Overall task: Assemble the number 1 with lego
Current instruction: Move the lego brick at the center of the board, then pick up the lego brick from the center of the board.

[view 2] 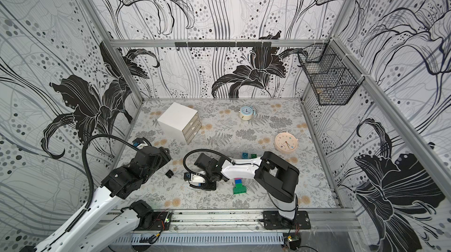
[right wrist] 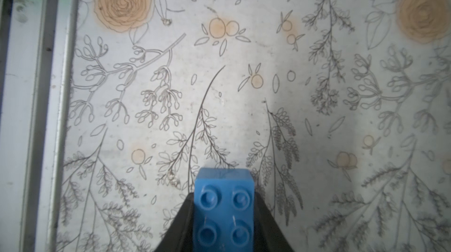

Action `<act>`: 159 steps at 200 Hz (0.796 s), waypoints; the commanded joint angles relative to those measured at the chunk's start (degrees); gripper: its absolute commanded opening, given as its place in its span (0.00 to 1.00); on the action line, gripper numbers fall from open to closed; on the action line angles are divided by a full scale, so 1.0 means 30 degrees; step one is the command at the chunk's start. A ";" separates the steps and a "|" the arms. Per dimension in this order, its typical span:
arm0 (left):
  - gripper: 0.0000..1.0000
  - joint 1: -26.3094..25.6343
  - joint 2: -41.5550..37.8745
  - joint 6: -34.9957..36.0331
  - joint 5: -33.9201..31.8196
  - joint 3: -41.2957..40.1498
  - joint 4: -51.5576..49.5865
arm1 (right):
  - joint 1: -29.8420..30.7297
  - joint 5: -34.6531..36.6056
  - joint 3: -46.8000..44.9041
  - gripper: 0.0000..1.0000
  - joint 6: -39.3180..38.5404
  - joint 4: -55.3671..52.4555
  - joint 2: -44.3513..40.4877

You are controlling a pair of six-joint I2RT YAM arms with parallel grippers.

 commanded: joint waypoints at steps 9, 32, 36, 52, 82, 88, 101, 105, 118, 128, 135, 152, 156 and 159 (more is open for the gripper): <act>0.68 0.0214 0.1003 0.0519 0.1190 0.0451 0.0904 | -0.0207 0.0626 -0.0263 0.41 0.0389 0.0027 0.0178; 0.69 0.0265 0.1481 0.0664 0.1742 0.0430 0.1264 | -0.0286 0.0520 -0.0064 0.57 0.0859 0.0360 -0.0709; 0.69 0.0271 0.1547 0.0717 0.1778 0.0408 0.1332 | -0.0308 0.0481 -0.0003 0.59 0.1033 0.0346 -0.0967; 0.71 0.0363 0.1784 0.1051 0.1953 0.0357 0.1619 | -0.0630 0.0199 0.0018 0.69 0.2027 0.0408 -0.2205; 0.73 0.0680 0.2526 0.2290 0.2836 0.0225 0.2559 | -0.1416 0.1231 -0.0984 0.74 0.5866 0.0676 -0.5204; 0.73 0.0735 0.2802 0.2682 0.3128 0.0245 0.2756 | -0.1471 0.2414 -0.1169 0.74 0.7010 0.0392 -0.5749; 0.73 0.0750 0.3387 0.3168 0.3323 0.0482 0.2683 | -0.1665 0.5984 -0.1206 0.72 1.0255 -0.1489 -0.6758; 0.73 0.0742 0.3590 0.3274 0.3327 0.0583 0.2623 | -0.1720 0.7412 -0.1173 0.71 1.1501 -0.2402 -0.7008; 0.73 0.0772 0.4043 0.3424 0.3476 0.0679 0.2693 | -0.2405 1.0884 -0.0612 0.64 1.6586 -0.6908 -0.7644; 0.73 0.0789 0.4255 0.3671 0.3753 0.0614 0.3013 | -0.3494 1.1136 -0.0131 0.60 1.9371 -1.0079 -0.7907; 0.73 0.0789 0.4505 0.3776 0.3893 0.0562 0.3170 | -0.4314 1.0805 -0.0151 0.59 2.0386 -1.1482 -0.8176; 0.73 0.0906 0.5095 0.3808 0.3805 0.0599 0.2964 | -0.5512 0.9789 -0.1283 0.59 2.1047 -1.1892 -0.9505; 0.73 0.1019 0.5239 0.3666 0.3756 0.0605 0.2798 | -0.5661 0.9657 -0.1548 0.59 2.1206 -1.1847 -0.9837; 0.73 0.1134 0.5366 0.3544 0.3725 0.0606 0.2661 | -0.5839 0.9563 -0.1748 0.60 2.1314 -1.1836 -1.0087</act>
